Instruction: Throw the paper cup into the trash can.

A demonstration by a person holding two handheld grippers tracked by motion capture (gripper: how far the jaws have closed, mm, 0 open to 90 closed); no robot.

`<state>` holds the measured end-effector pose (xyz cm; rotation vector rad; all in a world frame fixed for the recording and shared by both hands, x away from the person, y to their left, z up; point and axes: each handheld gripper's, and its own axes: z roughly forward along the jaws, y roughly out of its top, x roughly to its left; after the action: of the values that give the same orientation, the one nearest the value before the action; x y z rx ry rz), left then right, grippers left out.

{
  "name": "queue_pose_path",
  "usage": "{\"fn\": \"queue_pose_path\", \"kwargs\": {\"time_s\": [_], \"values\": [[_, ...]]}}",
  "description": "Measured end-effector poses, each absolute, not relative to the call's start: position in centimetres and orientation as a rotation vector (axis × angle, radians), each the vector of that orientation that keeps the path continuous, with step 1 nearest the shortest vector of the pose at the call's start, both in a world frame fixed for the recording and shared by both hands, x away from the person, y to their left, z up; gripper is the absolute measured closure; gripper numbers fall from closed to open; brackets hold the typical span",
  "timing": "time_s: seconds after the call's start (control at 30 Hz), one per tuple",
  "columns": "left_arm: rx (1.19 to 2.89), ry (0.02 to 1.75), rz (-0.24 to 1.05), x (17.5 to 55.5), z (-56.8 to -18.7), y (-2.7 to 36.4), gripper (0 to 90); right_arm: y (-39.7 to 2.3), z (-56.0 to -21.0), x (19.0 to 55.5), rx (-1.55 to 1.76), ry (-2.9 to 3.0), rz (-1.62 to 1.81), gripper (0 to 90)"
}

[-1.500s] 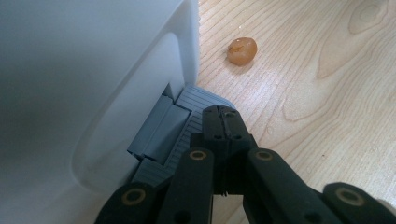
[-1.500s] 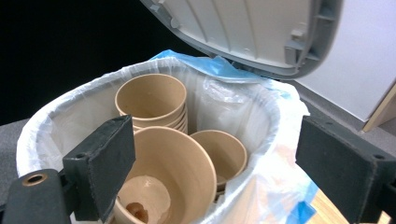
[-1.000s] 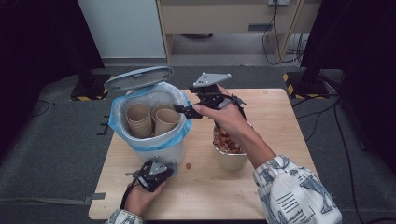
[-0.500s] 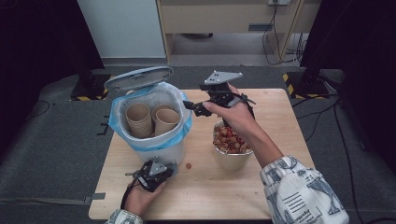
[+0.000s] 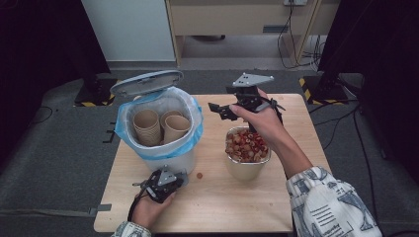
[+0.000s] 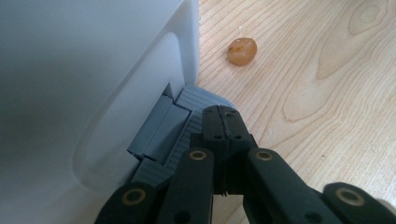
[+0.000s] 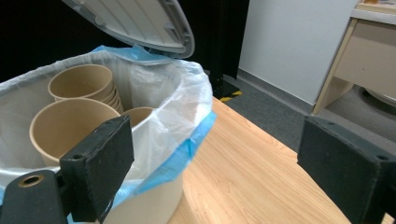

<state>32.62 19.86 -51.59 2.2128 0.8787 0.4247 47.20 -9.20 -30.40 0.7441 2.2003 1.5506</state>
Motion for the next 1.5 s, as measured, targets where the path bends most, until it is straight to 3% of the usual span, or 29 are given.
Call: {"fn": "queue_pose_path", "kwargs": {"time_s": [0.3,1.07,1.5], "values": [[2.186,0.906,0.441,30.2,-50.2,20.7,65.2,-12.0,-30.8,47.4,0.792,2.170,1.521,10.7],[2.036,1.104,0.448,29.7,-49.4,24.0,37.5,-16.6,-31.3,47.7,0.889,2.103,1.456,9.6],[1.981,1.153,0.448,29.6,-49.3,25.3,28.5,-18.0,-31.7,47.7,0.918,2.083,1.438,8.9]]}}
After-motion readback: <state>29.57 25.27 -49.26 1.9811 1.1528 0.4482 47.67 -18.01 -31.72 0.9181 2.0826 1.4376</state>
